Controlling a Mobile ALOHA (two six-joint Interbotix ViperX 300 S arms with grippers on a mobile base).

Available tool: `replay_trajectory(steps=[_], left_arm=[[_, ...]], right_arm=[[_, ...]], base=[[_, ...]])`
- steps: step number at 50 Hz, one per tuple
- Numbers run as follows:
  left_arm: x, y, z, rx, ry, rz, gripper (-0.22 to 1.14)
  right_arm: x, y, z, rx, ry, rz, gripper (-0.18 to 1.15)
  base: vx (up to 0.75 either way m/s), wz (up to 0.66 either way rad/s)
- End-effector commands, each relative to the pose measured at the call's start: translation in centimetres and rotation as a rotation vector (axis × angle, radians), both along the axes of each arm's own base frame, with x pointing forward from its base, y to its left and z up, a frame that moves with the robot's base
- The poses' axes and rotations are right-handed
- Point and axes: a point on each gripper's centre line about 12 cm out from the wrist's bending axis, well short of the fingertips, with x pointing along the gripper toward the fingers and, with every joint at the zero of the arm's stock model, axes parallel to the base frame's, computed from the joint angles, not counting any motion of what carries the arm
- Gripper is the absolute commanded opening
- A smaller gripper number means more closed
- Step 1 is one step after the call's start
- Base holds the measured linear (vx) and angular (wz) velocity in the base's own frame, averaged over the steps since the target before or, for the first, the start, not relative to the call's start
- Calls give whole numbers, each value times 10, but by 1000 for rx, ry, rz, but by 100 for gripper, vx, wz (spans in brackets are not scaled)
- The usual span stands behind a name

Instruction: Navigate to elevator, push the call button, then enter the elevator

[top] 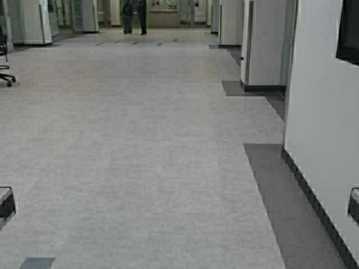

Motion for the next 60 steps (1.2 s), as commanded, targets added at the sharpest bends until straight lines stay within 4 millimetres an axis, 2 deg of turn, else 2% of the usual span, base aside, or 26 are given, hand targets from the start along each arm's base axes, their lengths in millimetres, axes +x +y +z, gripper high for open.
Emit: replay_trajectory(steps=[1,23,60], left_arm=[[2,4,4,-7,-12,21,2],[0,6,10,-63,-39,25,2],[-4,6,4,-73,-33,25,2]], right_arm=[[2,0,5,-1,-17,0,5],[2,0,7,3,-26,0,5],[1,0,2,3,-17,2,5]], base=[[36,3],[47,1],[56,21]])
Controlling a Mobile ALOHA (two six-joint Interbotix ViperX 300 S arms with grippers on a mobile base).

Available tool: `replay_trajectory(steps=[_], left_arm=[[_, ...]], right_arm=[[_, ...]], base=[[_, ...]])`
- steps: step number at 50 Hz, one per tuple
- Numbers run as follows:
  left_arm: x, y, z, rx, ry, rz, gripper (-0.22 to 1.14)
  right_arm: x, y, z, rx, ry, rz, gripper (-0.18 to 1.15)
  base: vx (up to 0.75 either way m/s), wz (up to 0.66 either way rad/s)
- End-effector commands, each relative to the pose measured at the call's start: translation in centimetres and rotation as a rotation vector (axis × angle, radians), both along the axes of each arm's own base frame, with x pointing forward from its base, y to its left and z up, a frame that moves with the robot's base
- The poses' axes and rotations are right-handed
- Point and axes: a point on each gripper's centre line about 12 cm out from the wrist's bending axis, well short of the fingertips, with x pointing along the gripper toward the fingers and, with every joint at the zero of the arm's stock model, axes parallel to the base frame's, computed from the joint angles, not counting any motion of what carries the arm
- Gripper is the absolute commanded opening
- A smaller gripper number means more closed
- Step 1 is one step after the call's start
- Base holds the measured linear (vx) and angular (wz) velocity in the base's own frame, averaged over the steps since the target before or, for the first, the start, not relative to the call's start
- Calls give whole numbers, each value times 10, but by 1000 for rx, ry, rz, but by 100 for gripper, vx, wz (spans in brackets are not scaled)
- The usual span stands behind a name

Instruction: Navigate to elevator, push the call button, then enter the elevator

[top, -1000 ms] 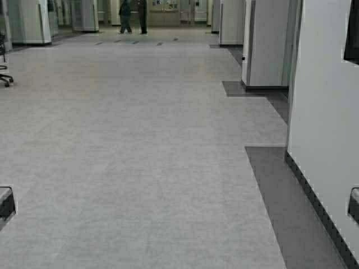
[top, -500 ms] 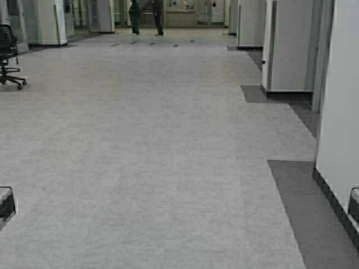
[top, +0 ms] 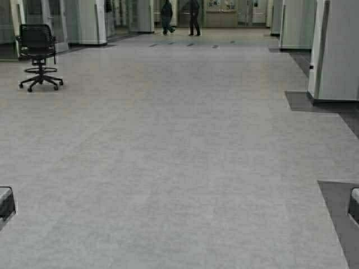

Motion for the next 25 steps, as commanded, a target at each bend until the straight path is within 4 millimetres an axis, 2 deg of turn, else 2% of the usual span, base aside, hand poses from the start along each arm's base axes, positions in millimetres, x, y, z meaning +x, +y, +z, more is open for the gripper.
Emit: replay_trajectory(steps=[1,16,25], left_arm=[[0,0,1,-6,-8,0,2],[0,0,1,-14,-7,-2,2],[3,0,-3,-8,6,-1,2]], right_arm=[[2,0,3,-1,-11,0,5],[2,0,6,0,-20,0,5],[0,0,7,11,-29,3,5]], base=[[58,17],[60,20],[58,37]])
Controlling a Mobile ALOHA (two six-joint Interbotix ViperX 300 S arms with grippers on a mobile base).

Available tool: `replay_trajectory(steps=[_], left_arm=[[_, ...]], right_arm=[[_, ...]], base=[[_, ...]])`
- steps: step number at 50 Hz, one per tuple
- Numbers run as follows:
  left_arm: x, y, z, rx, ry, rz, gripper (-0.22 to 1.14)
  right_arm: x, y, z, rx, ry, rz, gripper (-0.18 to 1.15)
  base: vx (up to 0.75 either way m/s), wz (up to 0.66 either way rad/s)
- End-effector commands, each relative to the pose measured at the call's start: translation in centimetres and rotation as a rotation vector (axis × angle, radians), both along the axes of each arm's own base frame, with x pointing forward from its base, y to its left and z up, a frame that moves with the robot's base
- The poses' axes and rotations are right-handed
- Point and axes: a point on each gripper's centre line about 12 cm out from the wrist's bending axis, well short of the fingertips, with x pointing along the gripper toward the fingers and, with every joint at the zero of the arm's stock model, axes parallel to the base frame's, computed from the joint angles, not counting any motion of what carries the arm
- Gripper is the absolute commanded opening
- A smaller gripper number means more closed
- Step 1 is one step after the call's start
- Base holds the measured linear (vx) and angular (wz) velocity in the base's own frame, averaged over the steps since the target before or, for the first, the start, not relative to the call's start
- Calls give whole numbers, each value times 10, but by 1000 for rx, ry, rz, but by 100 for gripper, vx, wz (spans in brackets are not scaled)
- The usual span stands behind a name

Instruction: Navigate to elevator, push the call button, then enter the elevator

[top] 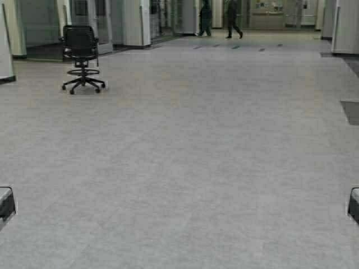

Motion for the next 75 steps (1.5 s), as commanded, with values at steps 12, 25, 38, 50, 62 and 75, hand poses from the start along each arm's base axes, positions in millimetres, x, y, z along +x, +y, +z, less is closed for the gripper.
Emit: replay_trajectory(steps=[12,25,38,50,62,75], left_arm=[[5,0,1,-10,-6,0,2],[5,0,3,-12,-14,-1,2],[3,0,2,-16,-16,-1,2],[3,0,5,-5,-25,1,2],[3,0,3,-22,-21,0,2],[0,0,2,-22,-30,0,2]], right_arm=[[-1,0,7,5,-31,0,5],[-1,0,7,3,-31,0,5],[2,0,5,5,-17,0,5],[3,0,10,5,-28,0,5],[2,0,9,5,-28,0,5],[2,0,9,5,-28,0,5]], base=[[60,46],[61,28],[66,23],[65,23],[69,31],[71,16]])
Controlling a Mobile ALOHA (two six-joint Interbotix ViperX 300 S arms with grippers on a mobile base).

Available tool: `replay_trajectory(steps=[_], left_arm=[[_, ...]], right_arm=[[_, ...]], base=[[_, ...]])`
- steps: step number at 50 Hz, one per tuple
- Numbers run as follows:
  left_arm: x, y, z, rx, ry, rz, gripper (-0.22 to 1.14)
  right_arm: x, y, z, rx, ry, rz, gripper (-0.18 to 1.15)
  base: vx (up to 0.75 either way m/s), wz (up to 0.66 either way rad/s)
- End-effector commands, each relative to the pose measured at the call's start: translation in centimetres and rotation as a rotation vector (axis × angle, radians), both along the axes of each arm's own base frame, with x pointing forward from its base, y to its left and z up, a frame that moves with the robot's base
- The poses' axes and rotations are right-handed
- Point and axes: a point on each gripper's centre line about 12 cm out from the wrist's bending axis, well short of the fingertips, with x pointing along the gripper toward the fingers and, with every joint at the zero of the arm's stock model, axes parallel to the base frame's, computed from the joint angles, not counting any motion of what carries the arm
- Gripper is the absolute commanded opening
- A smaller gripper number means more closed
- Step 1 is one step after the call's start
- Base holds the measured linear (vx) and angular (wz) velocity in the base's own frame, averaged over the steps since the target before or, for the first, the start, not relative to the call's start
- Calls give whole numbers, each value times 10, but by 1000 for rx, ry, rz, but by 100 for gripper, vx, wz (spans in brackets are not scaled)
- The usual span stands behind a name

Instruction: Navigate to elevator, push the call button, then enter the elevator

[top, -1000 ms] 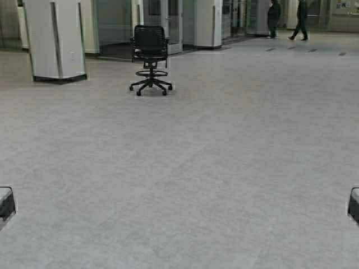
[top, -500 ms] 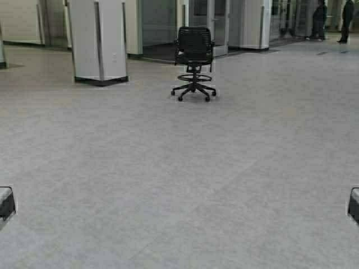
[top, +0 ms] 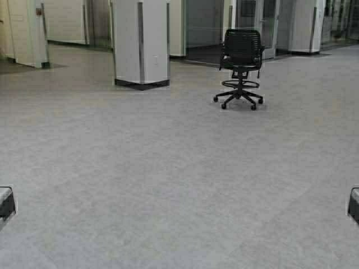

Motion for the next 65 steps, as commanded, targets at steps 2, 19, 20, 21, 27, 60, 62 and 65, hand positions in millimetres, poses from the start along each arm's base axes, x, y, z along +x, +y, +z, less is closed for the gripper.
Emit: replay_trajectory(steps=[2,19,20,21,27,60,62,65], left_arm=[[-1,0,0,-1,-8,0,2],[4,0,1,0,2,1,2],[4,0,1,-1,1,1,2],[4,0,0,0,5,1,2],[6,0,-3,1,20,1,2],[4,0,-2,-5,11,1,2],[4,0,0,-8,4,0,2],[3,0,3,-12,-6,0,2]], right_arm=[[2,0,4,0,-11,-2,5],[2,0,8,3,-34,0,5],[2,0,8,3,-35,0,5],[2,0,7,3,-34,-1,5],[2,0,5,2,-26,0,5],[4,0,-1,21,-1,2,5],[4,0,0,25,-4,2,5],[2,0,4,38,-21,4,5]], base=[[73,7],[71,12],[70,16],[71,16],[71,20],[75,12],[76,12],[74,14]])
